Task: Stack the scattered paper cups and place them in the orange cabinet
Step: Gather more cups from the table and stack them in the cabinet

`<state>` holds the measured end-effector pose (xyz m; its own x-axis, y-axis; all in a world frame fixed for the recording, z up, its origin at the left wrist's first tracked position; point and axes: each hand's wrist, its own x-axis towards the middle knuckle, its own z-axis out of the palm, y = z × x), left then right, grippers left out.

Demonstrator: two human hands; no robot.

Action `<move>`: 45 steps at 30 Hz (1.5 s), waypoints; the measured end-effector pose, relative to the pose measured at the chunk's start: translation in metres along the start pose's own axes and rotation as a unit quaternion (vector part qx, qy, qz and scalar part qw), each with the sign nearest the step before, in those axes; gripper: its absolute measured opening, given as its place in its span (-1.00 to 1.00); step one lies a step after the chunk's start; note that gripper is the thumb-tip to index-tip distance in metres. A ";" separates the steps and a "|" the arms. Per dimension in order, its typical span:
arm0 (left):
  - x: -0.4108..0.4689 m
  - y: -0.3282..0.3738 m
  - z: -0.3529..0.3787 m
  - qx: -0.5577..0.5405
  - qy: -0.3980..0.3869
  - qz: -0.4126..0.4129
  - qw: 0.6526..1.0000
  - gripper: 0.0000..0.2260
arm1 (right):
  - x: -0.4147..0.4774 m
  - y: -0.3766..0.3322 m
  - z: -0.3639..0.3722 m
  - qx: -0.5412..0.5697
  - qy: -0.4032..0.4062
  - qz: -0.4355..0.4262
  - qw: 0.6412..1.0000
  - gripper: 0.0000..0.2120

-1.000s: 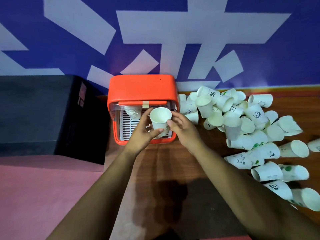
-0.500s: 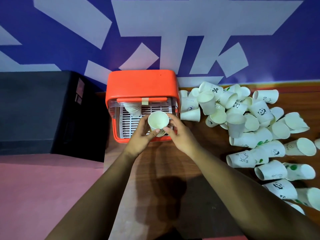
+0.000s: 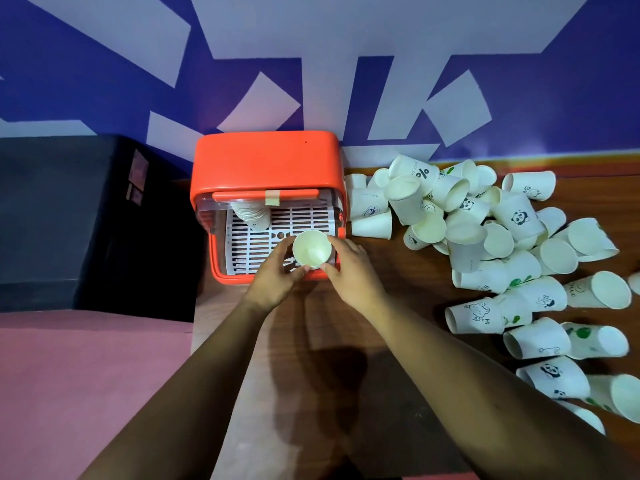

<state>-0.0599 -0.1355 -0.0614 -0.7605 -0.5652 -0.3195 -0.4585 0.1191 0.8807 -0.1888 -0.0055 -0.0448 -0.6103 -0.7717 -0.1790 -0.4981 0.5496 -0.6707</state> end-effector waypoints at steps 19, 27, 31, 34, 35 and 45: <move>0.045 0.107 0.147 0.158 0.002 0.123 0.980 -0.64 | -0.041 0.165 -0.148 -0.184 0.198 0.097 0.958 -0.51; 0.086 0.109 0.202 0.269 -0.024 0.144 0.952 -0.66 | -0.036 0.186 -0.153 -0.100 0.171 0.044 0.979 -0.85; 0.088 0.109 0.210 0.248 -0.006 0.106 0.963 -0.86 | -0.044 0.191 -0.162 -0.009 0.166 0.047 0.985 -0.86; 0.078 0.113 0.206 0.205 -0.002 0.106 0.973 -0.91 | -0.046 0.189 -0.169 0.053 0.180 0.044 0.981 -0.89; 0.072 0.116 0.202 0.183 0.004 0.110 0.977 -0.88 | -0.046 0.186 -0.171 0.073 0.192 0.042 0.978 -0.89; -0.005 0.124 0.116 -0.152 0.033 0.028 0.987 -0.91 | -0.041 0.111 -0.175 0.261 0.130 0.064 0.954 -0.78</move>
<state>-0.1665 -0.0236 0.0085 -0.7442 -0.6186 -0.2520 -0.2487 -0.0935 0.9641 -0.3264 0.1433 0.0139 -0.8117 -0.5661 -0.1438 -0.0767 0.3474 -0.9346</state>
